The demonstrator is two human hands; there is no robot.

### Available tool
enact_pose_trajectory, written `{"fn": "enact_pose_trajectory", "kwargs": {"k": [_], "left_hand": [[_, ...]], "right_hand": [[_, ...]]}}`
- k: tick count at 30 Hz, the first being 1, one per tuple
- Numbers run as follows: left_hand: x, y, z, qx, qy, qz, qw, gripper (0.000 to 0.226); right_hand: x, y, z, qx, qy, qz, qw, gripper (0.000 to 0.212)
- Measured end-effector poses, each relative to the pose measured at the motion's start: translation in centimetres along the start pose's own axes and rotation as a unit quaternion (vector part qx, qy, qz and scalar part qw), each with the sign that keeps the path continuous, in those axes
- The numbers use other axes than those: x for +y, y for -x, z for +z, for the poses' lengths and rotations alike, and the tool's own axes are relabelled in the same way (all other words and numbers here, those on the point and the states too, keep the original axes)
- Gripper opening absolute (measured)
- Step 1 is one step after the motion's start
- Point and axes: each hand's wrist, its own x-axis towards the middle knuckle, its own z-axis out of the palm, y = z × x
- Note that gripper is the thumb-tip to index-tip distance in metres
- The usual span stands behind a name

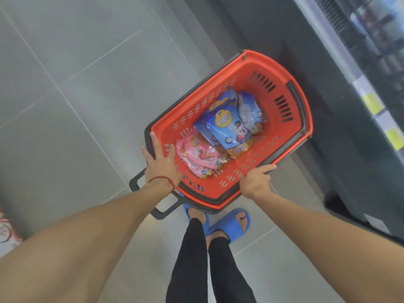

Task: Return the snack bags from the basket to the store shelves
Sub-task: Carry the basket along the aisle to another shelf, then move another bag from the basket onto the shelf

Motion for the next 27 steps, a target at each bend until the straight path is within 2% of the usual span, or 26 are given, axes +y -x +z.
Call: {"fn": "enact_pose_trajectory", "kwargs": {"k": [5,12,16,18,20,23,27], "left_hand": [[-0.4,-0.1,-0.2,0.005,-0.023,0.006,1.000,0.076],[-0.7,-0.9,-1.1,0.001,-0.020,0.016,1.000,0.076],[0.0,0.0,-0.8,0.004,-0.077,0.042,0.996,0.075],[1.1,1.5,0.0,0.004,-0.072,0.053,0.996,0.074],[2.5,3.0,0.8,0.009,-0.039,0.060,0.997,0.069],[5.9,5.9,1.8,0.035,0.040,0.044,0.998,0.060],[10.5,9.3,2.6,0.113,0.133,0.052,0.983,0.048]], "right_hand": [[0.1,0.8,-1.3,-0.039,0.020,-0.013,0.999,0.103],[1.2,1.9,-2.6,-0.051,0.072,-0.064,0.994,0.097],[1.3,1.7,-3.4,-0.075,0.085,-0.074,0.991,0.096],[1.5,1.5,-4.2,-0.084,0.087,-0.067,0.990,0.094],[1.6,1.0,-5.1,-0.093,0.081,-0.066,0.990,0.081],[2.7,0.2,-7.6,-0.103,0.096,-0.135,0.981,0.043],[4.5,-0.5,-10.5,-0.102,0.085,-0.240,0.962,0.039]]}}
